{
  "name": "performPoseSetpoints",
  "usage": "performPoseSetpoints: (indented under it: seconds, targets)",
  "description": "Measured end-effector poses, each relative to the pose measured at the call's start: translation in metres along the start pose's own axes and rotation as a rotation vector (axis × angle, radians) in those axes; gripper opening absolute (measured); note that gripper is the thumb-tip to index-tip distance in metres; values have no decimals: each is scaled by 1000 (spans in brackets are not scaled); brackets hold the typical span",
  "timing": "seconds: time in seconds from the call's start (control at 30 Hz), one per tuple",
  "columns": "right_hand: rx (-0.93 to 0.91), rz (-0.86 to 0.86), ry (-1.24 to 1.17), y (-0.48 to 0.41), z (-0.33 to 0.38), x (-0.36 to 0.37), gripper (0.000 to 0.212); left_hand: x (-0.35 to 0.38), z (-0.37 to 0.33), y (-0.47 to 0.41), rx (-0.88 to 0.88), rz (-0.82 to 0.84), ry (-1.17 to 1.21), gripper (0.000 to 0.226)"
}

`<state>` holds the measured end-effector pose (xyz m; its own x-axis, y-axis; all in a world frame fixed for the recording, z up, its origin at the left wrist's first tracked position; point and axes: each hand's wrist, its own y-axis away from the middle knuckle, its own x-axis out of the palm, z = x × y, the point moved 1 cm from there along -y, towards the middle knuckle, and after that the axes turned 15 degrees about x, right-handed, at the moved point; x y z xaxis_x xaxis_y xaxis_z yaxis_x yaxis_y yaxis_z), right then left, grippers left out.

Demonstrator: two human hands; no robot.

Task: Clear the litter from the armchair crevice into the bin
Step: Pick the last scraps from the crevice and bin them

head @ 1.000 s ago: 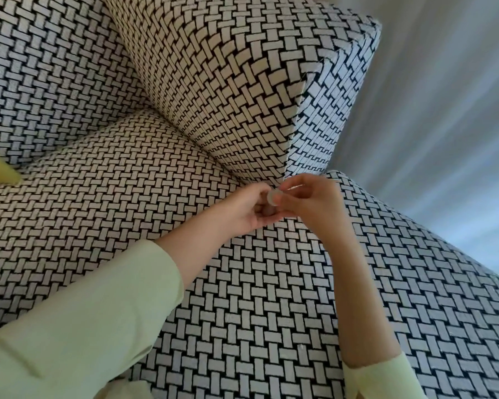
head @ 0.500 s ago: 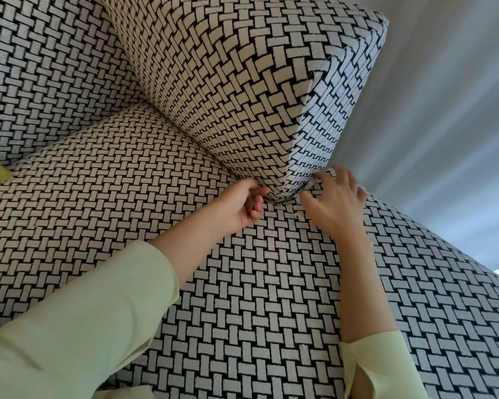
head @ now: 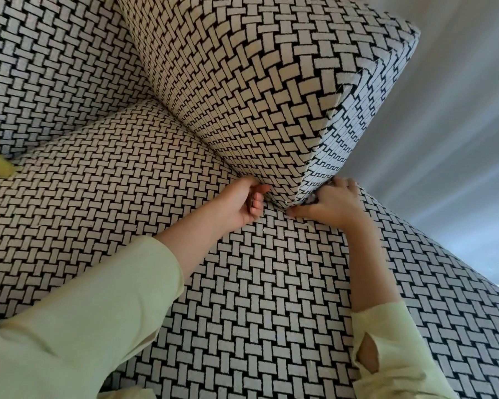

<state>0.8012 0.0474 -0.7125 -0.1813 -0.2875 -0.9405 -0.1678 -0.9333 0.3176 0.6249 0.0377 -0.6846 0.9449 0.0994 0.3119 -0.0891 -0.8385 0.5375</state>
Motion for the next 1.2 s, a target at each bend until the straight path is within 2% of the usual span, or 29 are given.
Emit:
performPoseSetpoints:
  seconds: [0.07, 0.33, 0.47, 0.57, 0.83, 1.0, 1.1, 1.2]
  targets:
    - [-22, -37, 5, 2, 4, 4, 71, 1, 1, 0, 6, -5, 8, 36]
    - [-132, -101, -167, 10, 5, 5, 40, -2, 1, 3, 9, 13, 16, 36]
    - [-204, -34, -245, 12, 6, 4, 28, -6, -1, 4, 10, 13, 0, 34]
    - [-207, -56, -296, 20, 9, -1, 25, -10, -3, 3, 16, -6, -15, 34]
    - [-144, -72, -194, 37, 21, -8, 19, -27, -22, 11, 70, -72, -65, 30]
    - [-220, -28, -326, 57, 39, -12, 40, -40, -23, 12, 37, -80, -101, 29]
    - [-217, -51, -449, 53, 34, -11, 15, -42, -22, 13, 34, -58, -115, 28]
    - [-188, -47, -426, 56, 30, -12, 16, -41, -18, 14, 47, -45, -150, 26]
